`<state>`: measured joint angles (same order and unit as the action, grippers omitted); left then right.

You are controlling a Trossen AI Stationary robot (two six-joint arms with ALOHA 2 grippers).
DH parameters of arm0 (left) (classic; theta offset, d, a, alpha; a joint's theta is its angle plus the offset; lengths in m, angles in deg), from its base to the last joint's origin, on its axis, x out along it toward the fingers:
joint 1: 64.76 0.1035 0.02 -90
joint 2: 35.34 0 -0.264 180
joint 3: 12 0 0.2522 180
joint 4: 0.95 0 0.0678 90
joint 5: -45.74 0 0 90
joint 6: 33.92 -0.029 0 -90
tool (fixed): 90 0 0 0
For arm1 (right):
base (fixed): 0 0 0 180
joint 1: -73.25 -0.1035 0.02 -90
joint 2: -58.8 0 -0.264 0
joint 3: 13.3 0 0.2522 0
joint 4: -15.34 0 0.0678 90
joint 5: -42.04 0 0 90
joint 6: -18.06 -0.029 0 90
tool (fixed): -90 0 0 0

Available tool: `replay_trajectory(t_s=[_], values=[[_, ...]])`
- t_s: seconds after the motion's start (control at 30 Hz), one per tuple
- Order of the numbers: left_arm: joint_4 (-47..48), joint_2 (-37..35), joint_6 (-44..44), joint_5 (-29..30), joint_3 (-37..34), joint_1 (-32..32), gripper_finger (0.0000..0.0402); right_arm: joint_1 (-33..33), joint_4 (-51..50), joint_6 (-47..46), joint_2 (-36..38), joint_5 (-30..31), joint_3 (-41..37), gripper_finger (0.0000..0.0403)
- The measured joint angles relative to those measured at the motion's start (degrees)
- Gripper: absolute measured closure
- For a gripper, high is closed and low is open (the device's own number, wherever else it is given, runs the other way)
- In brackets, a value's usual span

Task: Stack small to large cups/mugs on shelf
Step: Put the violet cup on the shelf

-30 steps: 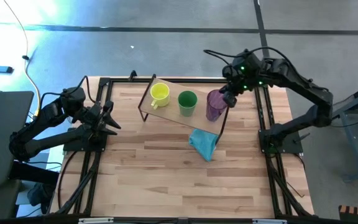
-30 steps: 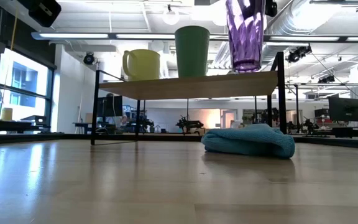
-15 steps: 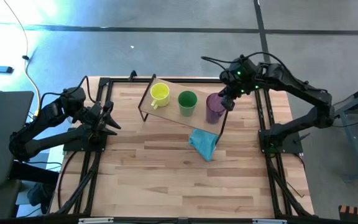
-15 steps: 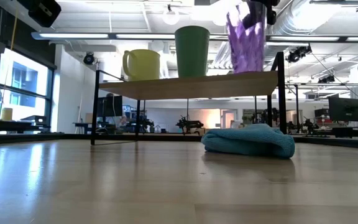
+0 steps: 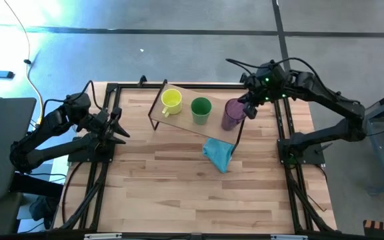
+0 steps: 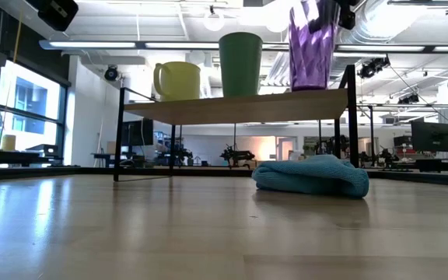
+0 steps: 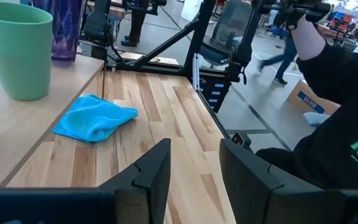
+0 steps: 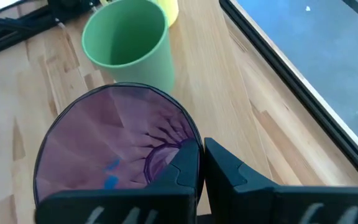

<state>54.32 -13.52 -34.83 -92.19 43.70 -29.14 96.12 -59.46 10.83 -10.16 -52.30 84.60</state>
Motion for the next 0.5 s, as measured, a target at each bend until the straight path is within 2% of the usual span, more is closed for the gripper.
replay_trajectory(t_s=[0.5], values=[[0.14, 0.00, 0.36, -0.01, 0.00, -0.02, 0.0275, 0.02, 0.57, -0.42, -1.75, -1.78, 0.01, 0.0403]])
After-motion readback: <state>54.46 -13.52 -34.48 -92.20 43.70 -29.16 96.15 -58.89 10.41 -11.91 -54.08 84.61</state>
